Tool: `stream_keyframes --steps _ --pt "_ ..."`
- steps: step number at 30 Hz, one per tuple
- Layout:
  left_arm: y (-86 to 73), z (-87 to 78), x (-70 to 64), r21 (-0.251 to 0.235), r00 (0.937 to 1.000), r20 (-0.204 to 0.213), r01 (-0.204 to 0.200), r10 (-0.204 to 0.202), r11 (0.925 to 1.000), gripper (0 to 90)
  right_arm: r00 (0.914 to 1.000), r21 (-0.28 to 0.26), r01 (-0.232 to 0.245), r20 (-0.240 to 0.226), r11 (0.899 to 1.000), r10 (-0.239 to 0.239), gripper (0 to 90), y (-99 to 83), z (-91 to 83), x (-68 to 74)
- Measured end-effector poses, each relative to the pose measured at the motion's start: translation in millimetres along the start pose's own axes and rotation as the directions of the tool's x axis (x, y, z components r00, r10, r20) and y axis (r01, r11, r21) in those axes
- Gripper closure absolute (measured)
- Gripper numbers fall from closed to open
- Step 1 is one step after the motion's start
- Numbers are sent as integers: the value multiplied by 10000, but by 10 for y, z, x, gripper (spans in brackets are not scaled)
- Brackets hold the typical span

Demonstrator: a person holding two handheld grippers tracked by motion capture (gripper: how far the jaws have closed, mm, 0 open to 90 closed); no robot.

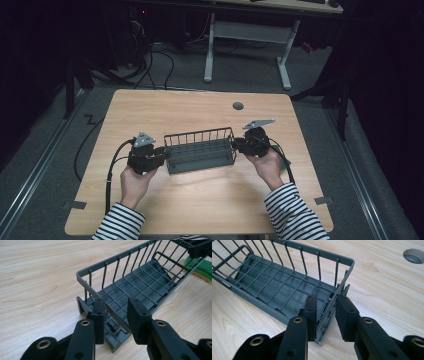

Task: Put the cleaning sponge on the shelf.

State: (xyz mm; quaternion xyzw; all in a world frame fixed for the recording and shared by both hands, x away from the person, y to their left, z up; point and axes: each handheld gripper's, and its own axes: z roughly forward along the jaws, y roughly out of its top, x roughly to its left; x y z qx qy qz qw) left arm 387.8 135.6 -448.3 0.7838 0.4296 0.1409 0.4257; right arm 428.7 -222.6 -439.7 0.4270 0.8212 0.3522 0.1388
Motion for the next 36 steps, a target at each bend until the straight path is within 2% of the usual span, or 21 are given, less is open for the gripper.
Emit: stream_keyframes --steps 6,8,13,17,20,25,27,33,36 --pt "-31 -8 -62 -55 9999 115 -18 19 10000 676 9997 -61 -154 -169 9999 153 701 -80 -67 -20" --pt "-34 2 -61 -81 10000 64 -10 10 10000 667 9998 -8 -148 -100 9999 148 668 -79 -70 -13" --pt "-39 1 -49 -233 9999 -25 131 -131 9996 553 9996 -129 -293 -5 9995 293 529 -77 -109 -17" --pt "-49 -30 -25 -469 9996 27 276 -275 9985 436 9988 -556 -494 2 9972 495 454 -73 -196 -47" --pt "-68 -65 4 -722 9993 58 380 -376 9967 376 9976 -914 -628 243 9938 653 398 -88 -275 -72" --pt "-117 -139 50 -1079 9990 144 428 -415 9932 331 9962 -1237 -624 529 9904 693 397 -132 -363 -90" --pt "-142 -172 77 -1166 9991 78 433 -427 9922 326 9954 -1660 -618 624 9842 730 392 -180 -398 -99" --pt "-244 -255 201 -1261 9976 -333 558 -604 9904 325 9914 -1382 -682 1018 9880 827 372 -282 -454 -163" --pt "-328 -286 279 -1285 9952 -611 687 -770 9893 326 9885 -1875 -571 1274 9806 819 371 -360 -513 -194"
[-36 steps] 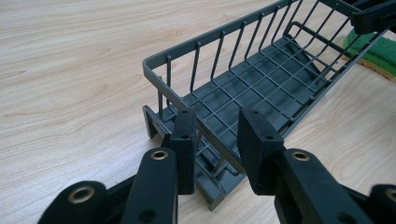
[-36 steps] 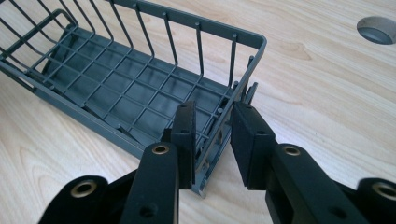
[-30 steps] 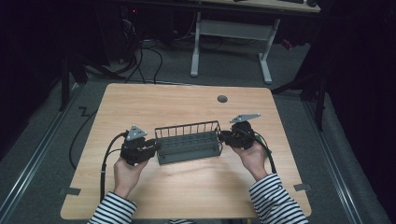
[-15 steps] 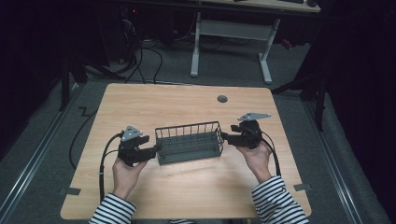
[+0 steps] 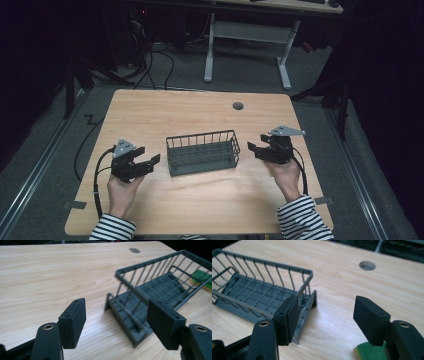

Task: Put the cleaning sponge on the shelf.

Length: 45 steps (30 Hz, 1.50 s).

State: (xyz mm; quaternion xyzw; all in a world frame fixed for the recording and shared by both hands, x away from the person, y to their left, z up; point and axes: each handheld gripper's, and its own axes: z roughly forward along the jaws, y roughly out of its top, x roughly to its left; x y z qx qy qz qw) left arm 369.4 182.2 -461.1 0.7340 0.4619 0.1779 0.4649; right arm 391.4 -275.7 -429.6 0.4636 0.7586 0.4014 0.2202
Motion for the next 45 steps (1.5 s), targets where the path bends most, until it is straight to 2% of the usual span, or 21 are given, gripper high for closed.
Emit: stream_keyframes --steps 4,5,8,10,14,16,19,22,27,31,35,41,45 --pt "-87 -1 81 264 9993 -377 22 -12 9996 325 9992 286 18 396 9996 -30 355 -71 -49 -86" --pt "-103 2 92 337 9988 -479 -21 37 9994 325 9990 164 -21 444 9999 13 356 -95 -68 -114" --pt "-181 22 152 533 9973 -726 84 -46 9985 323 9983 153 -260 530 9995 251 352 -165 -114 -200" --pt "-223 43 184 646 9964 -841 173 -118 9978 322 9971 369 -369 678 9986 343 332 -208 -136 -261" --pt "-296 110 233 987 9927 -1205 69 50 9951 320 9939 256 -679 883 9974 654 319 -313 -190 -381" --pt "-333 146 259 1095 9908 -1350 121 28 9939 320 9922 524 -792 1006 9955 737 305 -368 -187 -449" --pt "-395 203 297 1286 9880 -1544 299 -98 9912 319 9901 647 -932 1112 9935 856 300 -440 -173 -517" --pt "-451 257 325 1553 9840 -1783 307 -26 9874 319 9872 950 -1102 1256 9894 979 280 -515 -133 -585" --pt "-515 325 345 1882 9754 -2190 186 235 9820 320 9855 1203 -1105 1421 9866 930 261 -582 -59 -655" --pt "-563 364 361 2010 9739 -2259 265 200 9792 319 9850 1385 -1181 1419 9833 983 242 -611 27 -696" --pt "-601 374 337 1766 9701 -2400 79 353 9843 314 9849 1710 -1172 1467 9783 923 228 -624 105 -689" --pt "-601 376 331 1752 9696 -2428 127 307 9844 311 9822 2218 -873 1822 9712 467 213 -646 217 -696" --pt "-603 377 325 1748 9696 -2431 153 281 9845 301 9863 2527 -651 1631 9654 238 212 -634 273 -691"
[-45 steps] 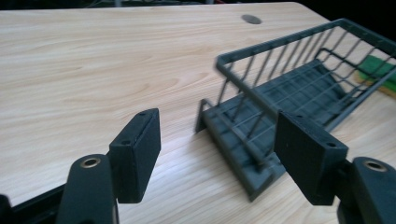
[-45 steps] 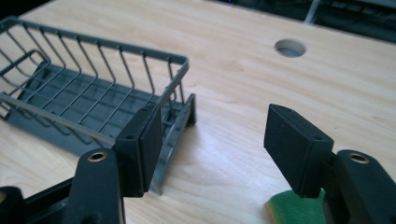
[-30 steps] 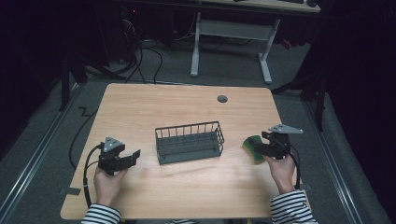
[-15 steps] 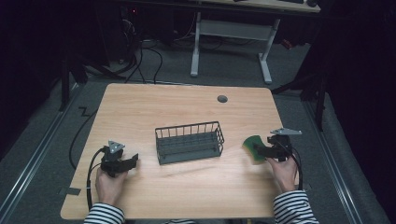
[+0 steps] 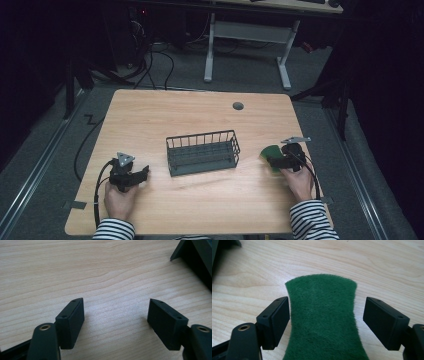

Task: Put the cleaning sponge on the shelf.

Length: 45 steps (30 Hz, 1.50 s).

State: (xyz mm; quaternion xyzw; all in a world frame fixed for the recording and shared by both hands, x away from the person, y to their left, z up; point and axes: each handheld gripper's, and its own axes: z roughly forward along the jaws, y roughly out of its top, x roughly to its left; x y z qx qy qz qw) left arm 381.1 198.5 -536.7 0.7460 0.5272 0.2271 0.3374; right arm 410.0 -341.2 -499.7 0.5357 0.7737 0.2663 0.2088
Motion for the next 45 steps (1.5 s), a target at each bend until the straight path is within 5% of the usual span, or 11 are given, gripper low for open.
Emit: stream_keyframes --steps 9,20,34,45 --pt "-3 -5 17 -35 9998 113 133 -132 9999 300 9999 929 99 83 9956 -107 282 -31 120 24" --pt "1 1 -3 30 10000 30 -59 59 10000 292 9973 712 -562 -436 9959 594 290 -41 29 -28" --pt "2 3 0 29 9999 86 -81 81 10000 283 9934 394 -645 -922 9971 679 291 -29 -122 35" --pt "3 4 4 20 9999 103 -61 61 10000 283 9896 -302 -320 -1409 9990 274 291 109 -320 138"
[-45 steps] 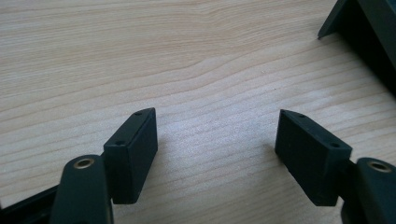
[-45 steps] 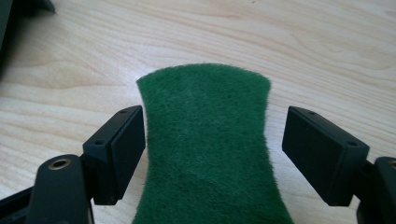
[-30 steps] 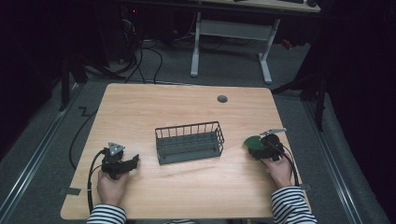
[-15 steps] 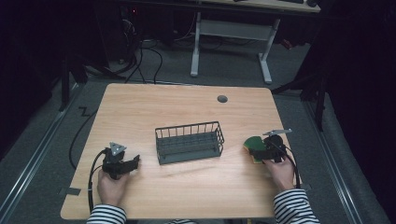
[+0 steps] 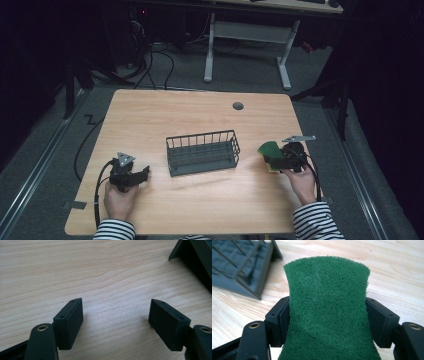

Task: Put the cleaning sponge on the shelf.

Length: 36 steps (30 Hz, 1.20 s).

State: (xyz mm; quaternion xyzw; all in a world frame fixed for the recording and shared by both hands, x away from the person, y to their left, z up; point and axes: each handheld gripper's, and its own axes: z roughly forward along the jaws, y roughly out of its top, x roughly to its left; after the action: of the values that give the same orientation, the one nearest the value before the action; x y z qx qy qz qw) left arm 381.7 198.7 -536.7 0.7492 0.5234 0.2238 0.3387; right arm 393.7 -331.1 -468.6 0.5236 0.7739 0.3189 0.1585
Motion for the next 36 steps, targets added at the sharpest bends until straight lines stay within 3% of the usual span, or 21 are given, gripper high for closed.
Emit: stream_keyframes --steps 18,29,36 --pt "3 3 2 11 10000 5 -11 11 10000 283 9971 -891 393 -609 9952 -449 292 302 -256 216" --pt "3 2 2 22 10000 12 -23 23 10000 283 9899 -1048 1031 -869 9891 -1124 293 533 -301 416" --pt "3 4 -1 7 10000 -8 -19 19 10000 283 9811 -1074 1433 -1151 9838 -1555 293 676 -224 600"
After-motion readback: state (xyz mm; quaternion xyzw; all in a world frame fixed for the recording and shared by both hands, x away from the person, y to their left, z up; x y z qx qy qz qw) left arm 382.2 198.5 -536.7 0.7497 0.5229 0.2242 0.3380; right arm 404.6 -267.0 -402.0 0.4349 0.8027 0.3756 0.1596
